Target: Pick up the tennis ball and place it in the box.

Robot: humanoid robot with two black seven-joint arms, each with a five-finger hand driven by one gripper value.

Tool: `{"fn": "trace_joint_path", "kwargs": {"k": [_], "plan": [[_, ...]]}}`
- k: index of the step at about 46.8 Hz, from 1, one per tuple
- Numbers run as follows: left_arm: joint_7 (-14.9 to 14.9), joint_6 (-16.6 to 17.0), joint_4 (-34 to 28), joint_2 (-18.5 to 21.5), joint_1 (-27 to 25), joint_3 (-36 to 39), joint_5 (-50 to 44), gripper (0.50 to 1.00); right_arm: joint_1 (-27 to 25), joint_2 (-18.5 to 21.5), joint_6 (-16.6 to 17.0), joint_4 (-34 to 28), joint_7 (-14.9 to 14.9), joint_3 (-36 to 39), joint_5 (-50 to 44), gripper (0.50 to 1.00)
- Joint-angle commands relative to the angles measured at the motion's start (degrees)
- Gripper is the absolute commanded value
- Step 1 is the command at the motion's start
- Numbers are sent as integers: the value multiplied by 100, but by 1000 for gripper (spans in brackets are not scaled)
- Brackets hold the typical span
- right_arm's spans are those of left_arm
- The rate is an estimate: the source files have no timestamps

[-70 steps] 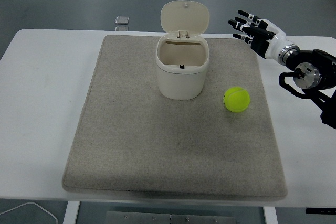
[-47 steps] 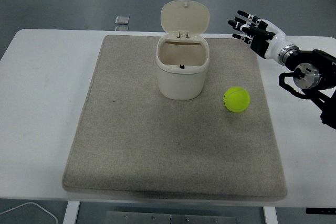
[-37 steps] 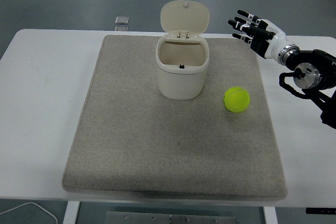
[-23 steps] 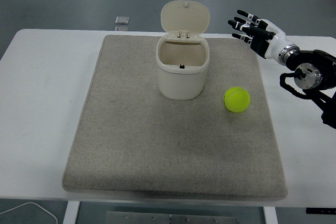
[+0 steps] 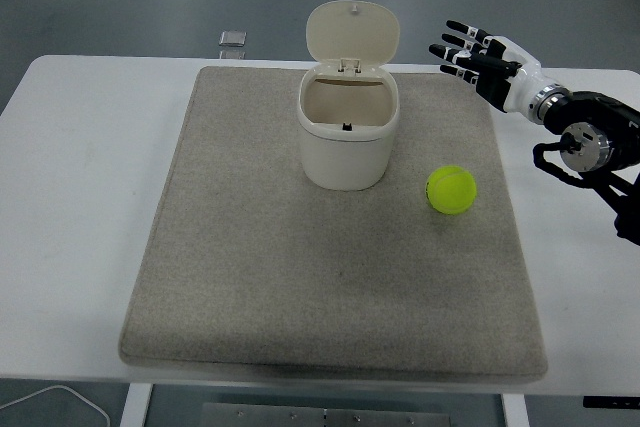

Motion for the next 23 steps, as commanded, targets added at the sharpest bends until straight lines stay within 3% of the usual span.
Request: {"fn": "trace_joint_path", "kwargs": {"k": [1, 13, 23], "plan": [[0, 1, 0, 0, -1, 0, -2, 992, 15, -8, -1, 1, -1, -10, -9, 928], [0, 1, 0, 0, -1, 0, -2, 992, -29, -61, -36, 1, -1, -1, -659, 928], [0, 1, 0, 0, -1, 0, 7, 990, -64, -360, -1, 71, 17, -19, -1028, 928]]}}
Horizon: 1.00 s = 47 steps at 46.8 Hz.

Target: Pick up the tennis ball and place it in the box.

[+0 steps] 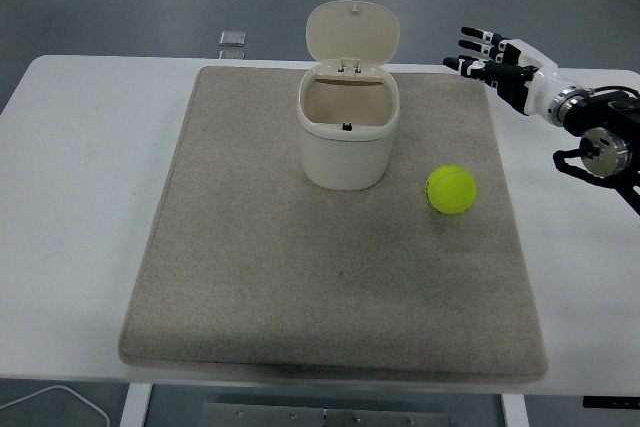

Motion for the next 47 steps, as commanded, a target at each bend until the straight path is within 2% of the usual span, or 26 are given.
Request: {"fn": "trace_joint_path", "kwargs": {"k": [1, 8, 19, 26, 30, 37, 47], "plan": [[0, 1, 0, 0, -3, 0, 2, 990, -8, -43, 6, 32, 8, -16, -210, 928], [0, 1, 0, 0, -3, 0, 2, 992, -25, -244, 260, 33, 43, -7, -755, 928], [0, 1, 0, 0, -3, 0, 2, 992, -78, -578, 744, 41, 447, -16, -1379, 928], [0, 1, 0, 0, -3, 0, 2, 992, -104, -825, 1271, 85, 957, -51, -1950, 928], [0, 1, 0, 0, 5, 0, -7, 992, -113, -991, 1456, 287, 1238, -139, -2249, 928], [0, 1, 0, 0, -3, 0, 2, 990, -104, -1404, 1597, 814, 1599, -280, -2627, 928], [0, 1, 0, 0, -3, 0, 2, 992, -131, -1466, 1597, 1430, 1810, -350, -3392, 928]]}}
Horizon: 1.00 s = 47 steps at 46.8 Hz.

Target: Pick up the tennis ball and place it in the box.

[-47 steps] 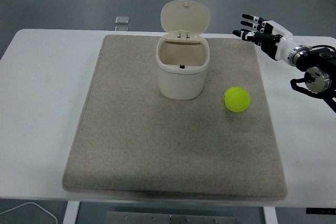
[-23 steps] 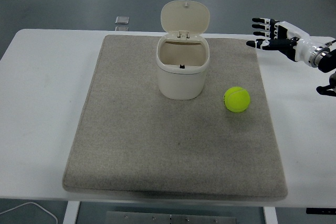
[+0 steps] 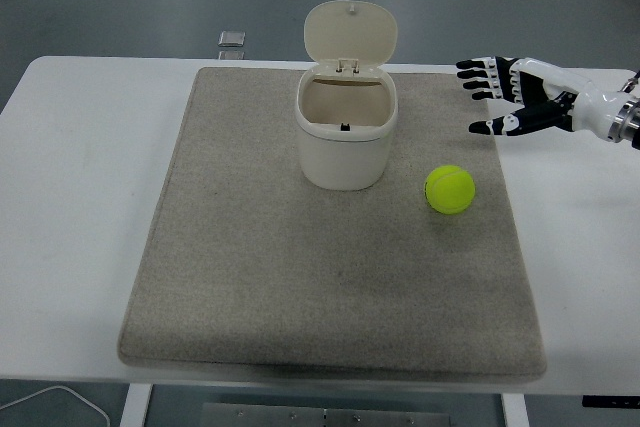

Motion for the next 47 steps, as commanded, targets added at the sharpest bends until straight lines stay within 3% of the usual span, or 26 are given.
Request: {"fn": "trace_joint_path", "kwargs": {"k": [1, 24, 47], "plan": [[0, 1, 0, 0, 1, 0, 1, 992, -27, -1, -11, 165, 93, -10, -307, 928], [0, 1, 0, 0, 1, 0, 1, 990, 79, -247, -55, 543, 436, -133, -1652, 926], [0, 1, 0, 0, 1, 0, -8, 992, 132, -309, -345, 596, 462, -168, -2540, 926]]}}
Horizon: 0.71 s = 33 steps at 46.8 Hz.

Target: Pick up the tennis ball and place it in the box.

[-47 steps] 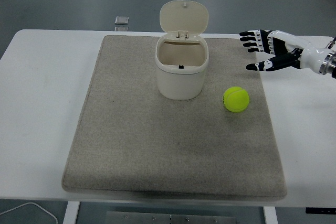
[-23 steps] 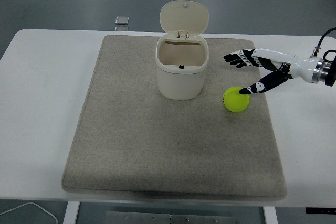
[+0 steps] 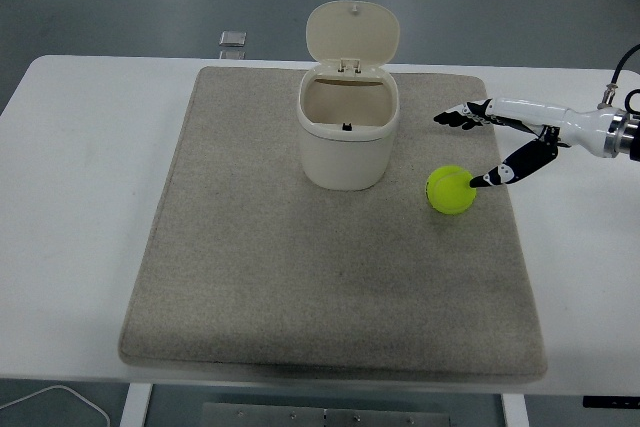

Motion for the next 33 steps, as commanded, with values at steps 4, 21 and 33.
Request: {"fn": "trace_joint_path", "kwargs": {"k": [4, 21, 33], "plan": [[0, -1, 0, 0, 0, 0, 0, 992, -11, 30, -8, 26, -7, -43, -183, 926], [0, -10, 9, 0, 0, 0, -8, 992, -11, 56, -271, 149, 2, -342, -438, 926], [0, -10, 0, 0, 0, 0, 0, 992, -11, 83, -790, 158, 2, -685, -473, 924]]}}
